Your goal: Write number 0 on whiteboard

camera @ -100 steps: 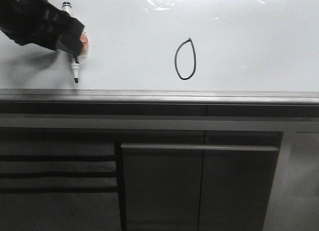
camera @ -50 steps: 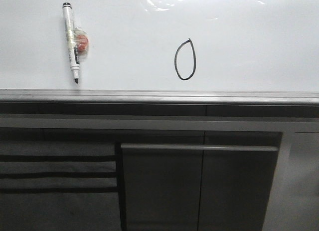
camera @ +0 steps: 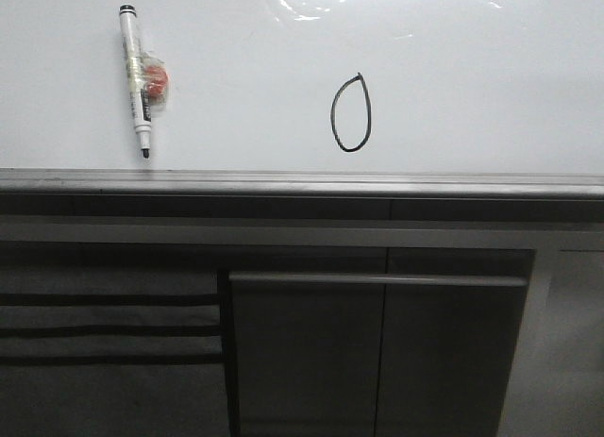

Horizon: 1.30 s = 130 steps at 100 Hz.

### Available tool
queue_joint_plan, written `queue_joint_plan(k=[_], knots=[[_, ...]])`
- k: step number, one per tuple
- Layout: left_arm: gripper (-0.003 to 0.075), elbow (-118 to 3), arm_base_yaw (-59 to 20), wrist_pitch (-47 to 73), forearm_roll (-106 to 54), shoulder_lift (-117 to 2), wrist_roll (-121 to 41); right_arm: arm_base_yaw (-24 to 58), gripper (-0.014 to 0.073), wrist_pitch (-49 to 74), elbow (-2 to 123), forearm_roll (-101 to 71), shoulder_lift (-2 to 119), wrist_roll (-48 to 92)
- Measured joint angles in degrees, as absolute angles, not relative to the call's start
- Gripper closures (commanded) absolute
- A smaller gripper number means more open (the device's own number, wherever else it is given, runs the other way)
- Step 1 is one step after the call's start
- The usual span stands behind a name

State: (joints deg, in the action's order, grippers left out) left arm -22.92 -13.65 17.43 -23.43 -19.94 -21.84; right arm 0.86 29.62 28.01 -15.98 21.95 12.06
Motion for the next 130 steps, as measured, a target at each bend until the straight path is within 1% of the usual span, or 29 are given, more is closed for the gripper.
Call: queue_joint_plan(k=[41,52,72,84,91,97,105,130], knots=[[0.0741,-14.7,-13.7,16.5,-25.0,-19.3,-21.7,0.9,0.0666,29.2,26.7,-16.3,22.0,12.0],[0.0741,-12.3,-12.8,15.3,-23.7,-14.9,-21.7,0.9,0.0666,29.2,26.7,-16.3,22.0,12.0],[0.0741,-6.2,-7.9,10.5,-21.4,-3.0,-21.7,0.9,0.0666,29.2,26.7,-16.3,22.0,12.0],[0.0741,-2.6,-7.7,8.8,-20.5,0.3,-21.4,0.9,0.0666,29.2,26.7,-16.3,22.0,12.0],[0.0741,-0.7,-7.9,7.8,-16.0,0.3,-17.9,0.9,0.0666,29.1,26.7,-16.3,22.0,12.0],[0.0741,-0.4,-8.6,7.9,-10.2,0.3,-11.4,0.9,0.0666,29.1,26.7,-16.3,22.0,12.0],[0.0741,-0.4,-9.8,5.1,-3.1,0.3,-4.3,0.9,0.0666,29.1,26.7,-16.3,22.0,12.0],[0.0741,-0.4,-10.4,3.6,0.6,0.3,-0.3,0.9,0.0666,29.1,26.7,-16.3,22.0,11.9]])
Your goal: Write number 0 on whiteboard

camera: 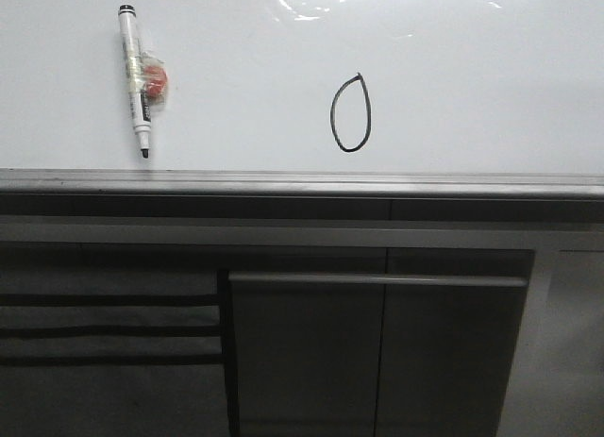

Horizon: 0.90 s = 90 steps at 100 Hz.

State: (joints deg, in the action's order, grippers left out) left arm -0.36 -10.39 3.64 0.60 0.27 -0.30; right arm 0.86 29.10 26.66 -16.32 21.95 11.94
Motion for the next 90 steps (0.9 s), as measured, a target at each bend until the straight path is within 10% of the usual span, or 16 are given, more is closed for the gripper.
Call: queue_joint_plan(k=[46,90], knots=[[0.0741,-0.4,-10.4,3.5,0.7,0.3,0.0,0.9,0.0666,28.7,26.5,-16.3,21.8,11.9],[0.0741,-0.4,-10.4,3.4,0.8,0.3,0.0,0.9,0.0666,1.6,0.9,-15.5,0.5,11.9]])
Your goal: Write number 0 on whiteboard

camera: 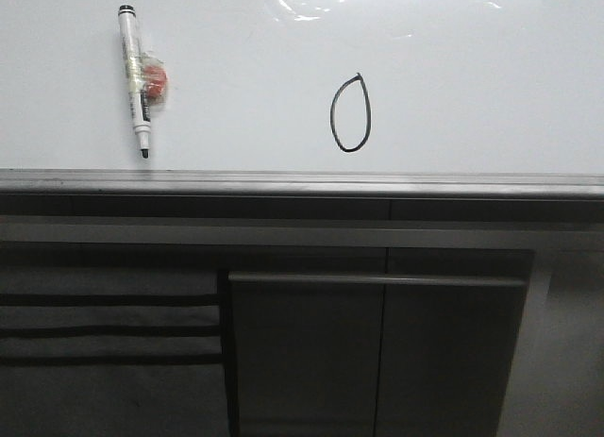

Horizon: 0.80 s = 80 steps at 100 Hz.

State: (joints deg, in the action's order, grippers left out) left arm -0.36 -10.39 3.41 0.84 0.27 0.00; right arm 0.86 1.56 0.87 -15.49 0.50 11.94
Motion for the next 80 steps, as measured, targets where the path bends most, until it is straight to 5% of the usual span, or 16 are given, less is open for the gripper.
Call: queue_joint_plan(k=[37,56,80], knots=[[0.0741,-0.4,-10.4,3.4,0.8,0.3,0.0,0.9,0.0666,1.7,-0.5,-14.5,-0.4,11.2],[0.0741,-0.4,-10.4,3.4,0.8,0.3,0.0,0.9,0.0666,-1.8,-0.5,5.8,-0.4,-6.5],[0.0741,-0.4,-10.4,3.4,0.8,0.3,0.0,0.9,0.0666,-3.2,-0.5,10.1,-0.4,-9.8]])
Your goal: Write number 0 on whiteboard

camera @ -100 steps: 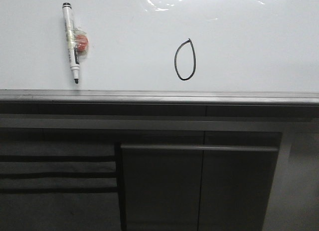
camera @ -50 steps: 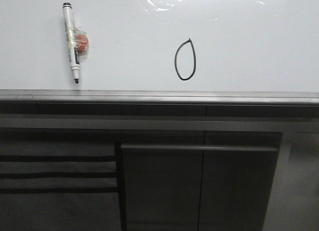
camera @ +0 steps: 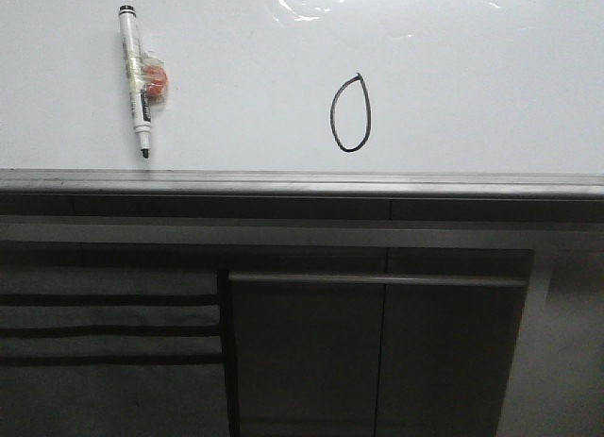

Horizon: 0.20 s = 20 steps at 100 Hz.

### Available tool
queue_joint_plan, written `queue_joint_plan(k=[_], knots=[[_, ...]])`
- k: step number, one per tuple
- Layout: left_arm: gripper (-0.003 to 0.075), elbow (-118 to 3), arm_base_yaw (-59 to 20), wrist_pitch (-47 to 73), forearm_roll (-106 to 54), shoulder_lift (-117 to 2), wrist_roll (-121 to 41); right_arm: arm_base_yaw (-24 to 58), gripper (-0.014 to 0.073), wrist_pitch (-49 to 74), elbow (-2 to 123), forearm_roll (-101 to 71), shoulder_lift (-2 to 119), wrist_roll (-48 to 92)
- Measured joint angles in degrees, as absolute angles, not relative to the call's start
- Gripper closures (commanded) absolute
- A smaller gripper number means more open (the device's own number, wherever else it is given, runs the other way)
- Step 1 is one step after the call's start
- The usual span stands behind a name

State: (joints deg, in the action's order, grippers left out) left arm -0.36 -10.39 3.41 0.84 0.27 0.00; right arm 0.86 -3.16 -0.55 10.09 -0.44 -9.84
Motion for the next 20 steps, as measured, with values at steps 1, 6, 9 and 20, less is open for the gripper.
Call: queue_joint_plan(k=[1,6,9,20], knots=[[0.0741,-0.4,-10.4,3.4,0.8,0.3,0.0,0.9,0.0666,-3.2,-0.5,10.1,-0.4,-9.8],[0.0741,-0.4,-10.4,3.4,0.8,0.3,0.0,0.9,0.0666,-3.2,-0.5,10.2,-0.4,-9.9],[0.0741,-0.4,-10.4,3.4,0.8,0.3,0.0,0.9,0.0666,-3.3,-0.5,10.2,-0.4,-10.0],[0.0741,-0.4,-10.4,3.4,0.8,0.3,0.0,0.9,0.0666,-3.4,-0.5,10.3,-0.4,-10.0]])
